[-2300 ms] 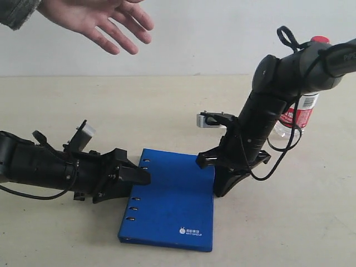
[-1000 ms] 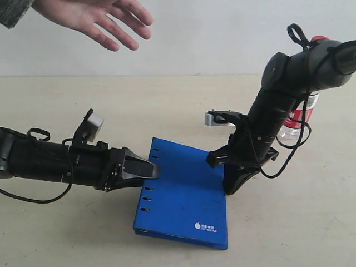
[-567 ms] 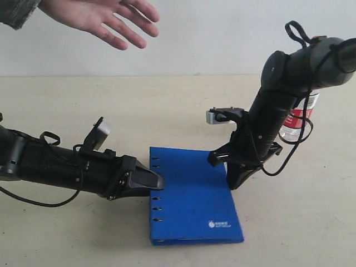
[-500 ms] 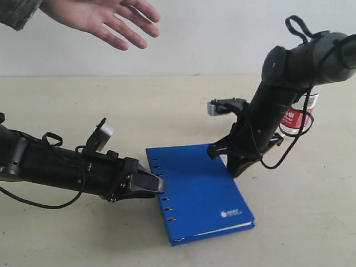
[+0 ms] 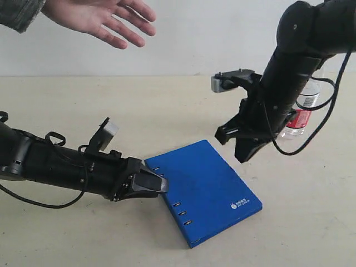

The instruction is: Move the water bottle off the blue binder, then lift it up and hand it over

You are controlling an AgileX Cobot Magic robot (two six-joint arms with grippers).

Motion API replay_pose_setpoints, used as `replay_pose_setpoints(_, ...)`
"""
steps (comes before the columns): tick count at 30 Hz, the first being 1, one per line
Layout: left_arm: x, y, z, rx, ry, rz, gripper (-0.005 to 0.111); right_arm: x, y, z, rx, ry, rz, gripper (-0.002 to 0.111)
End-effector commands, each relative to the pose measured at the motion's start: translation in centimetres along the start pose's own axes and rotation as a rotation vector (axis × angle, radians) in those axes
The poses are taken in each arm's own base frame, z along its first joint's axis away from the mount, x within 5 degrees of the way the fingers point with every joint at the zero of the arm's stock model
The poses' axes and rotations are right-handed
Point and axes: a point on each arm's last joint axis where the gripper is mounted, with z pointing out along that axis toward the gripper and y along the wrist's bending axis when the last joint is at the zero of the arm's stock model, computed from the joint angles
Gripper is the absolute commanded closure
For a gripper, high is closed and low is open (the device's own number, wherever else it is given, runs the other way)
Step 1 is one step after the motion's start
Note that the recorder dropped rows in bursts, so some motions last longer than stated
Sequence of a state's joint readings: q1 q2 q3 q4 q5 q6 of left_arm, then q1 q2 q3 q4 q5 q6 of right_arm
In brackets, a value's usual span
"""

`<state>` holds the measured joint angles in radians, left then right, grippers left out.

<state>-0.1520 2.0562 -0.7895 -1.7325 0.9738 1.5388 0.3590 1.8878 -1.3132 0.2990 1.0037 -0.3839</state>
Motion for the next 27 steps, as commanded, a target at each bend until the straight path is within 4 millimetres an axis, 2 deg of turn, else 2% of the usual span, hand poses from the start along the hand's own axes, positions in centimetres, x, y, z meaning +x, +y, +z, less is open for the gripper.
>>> replay_pose_setpoints(1,-0.1,-0.4,0.2,0.02,-0.004,-0.001,0.062,1.4,0.0,1.4,-0.026,0.1,-0.029,0.089)
replay_pose_setpoints(5,-0.1,-0.2,0.2,0.002,-0.005,-0.042,0.057,1.5,0.0,2.0,-0.039,0.087,-0.003,0.063)
replay_pose_setpoints(8,-0.1,0.2,0.2,-0.049,-0.009,-0.077,0.054,1.5,-0.2,2.8,-0.028,0.046,0.072,0.056)
replay_pose_setpoints(17,-0.1,0.3,0.2,-0.06,-0.01,-0.087,0.052,1.4,-1.3,6.5,-0.025,0.075,0.152,0.057)
replay_pose_setpoints(24,-0.1,0.3,0.2,-0.06,-0.01,-0.087,0.052,1.1,-1.2,6.9,-0.046,0.044,0.112,0.057)
replay_pose_setpoints(27,-0.1,0.3,0.2,-0.06,-0.01,-0.087,0.052,1.2,0.0,6.7,-0.184,0.054,0.069,0.068)
